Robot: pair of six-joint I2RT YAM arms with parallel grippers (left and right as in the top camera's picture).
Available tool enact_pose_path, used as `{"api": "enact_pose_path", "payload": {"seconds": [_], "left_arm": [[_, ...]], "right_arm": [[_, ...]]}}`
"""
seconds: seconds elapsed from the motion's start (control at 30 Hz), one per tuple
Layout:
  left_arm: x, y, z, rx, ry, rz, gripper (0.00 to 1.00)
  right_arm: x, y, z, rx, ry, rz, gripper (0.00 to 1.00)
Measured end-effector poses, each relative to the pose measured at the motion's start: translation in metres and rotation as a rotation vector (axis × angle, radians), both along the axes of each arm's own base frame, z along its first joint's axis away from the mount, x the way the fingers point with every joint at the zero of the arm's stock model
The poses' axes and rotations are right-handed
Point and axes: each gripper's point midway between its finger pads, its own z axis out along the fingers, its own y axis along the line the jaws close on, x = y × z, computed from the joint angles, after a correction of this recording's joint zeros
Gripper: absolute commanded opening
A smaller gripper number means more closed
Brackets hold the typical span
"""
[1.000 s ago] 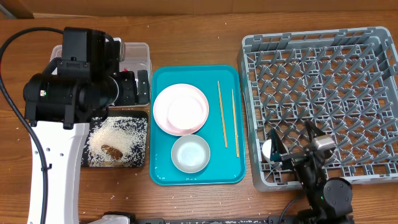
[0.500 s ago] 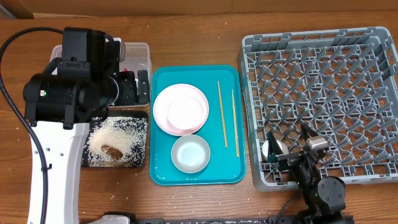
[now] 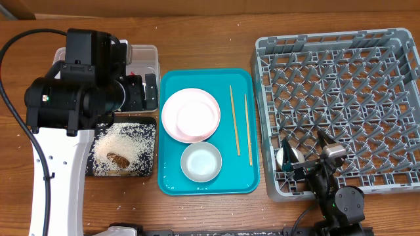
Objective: Sort waste into correct bins and load items into the dishwasher
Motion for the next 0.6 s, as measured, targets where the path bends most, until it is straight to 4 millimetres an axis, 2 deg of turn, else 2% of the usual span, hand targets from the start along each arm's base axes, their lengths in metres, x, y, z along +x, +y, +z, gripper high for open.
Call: {"api": "enact_pose_path", "payload": {"seconds": [0.3, 0.4, 0.5, 0.6], "left_arm": [[0.000, 0.003, 0.000, 0.018, -0.005, 0.007, 1.00], [0.015, 0.010, 0.015, 0.045, -0.128, 0.030, 1.00], [0.032, 0.013, 0.044, 0.055, -0.358, 0.038, 1.00], [0.029, 0.016, 0.061, 0.062, -0.569, 0.036, 1.00]], "right_arm": [[0.000, 0.000, 0.000, 0.000, 0.000, 0.000, 1.00], [0.000, 0.000, 0.000, 0.000, 0.000, 0.000, 1.00], [0.000, 0.000, 0.000, 0.000, 0.000, 0.000, 1.00], [0.000, 0.000, 0.000, 0.000, 0.001, 0.000, 1.00]]}}
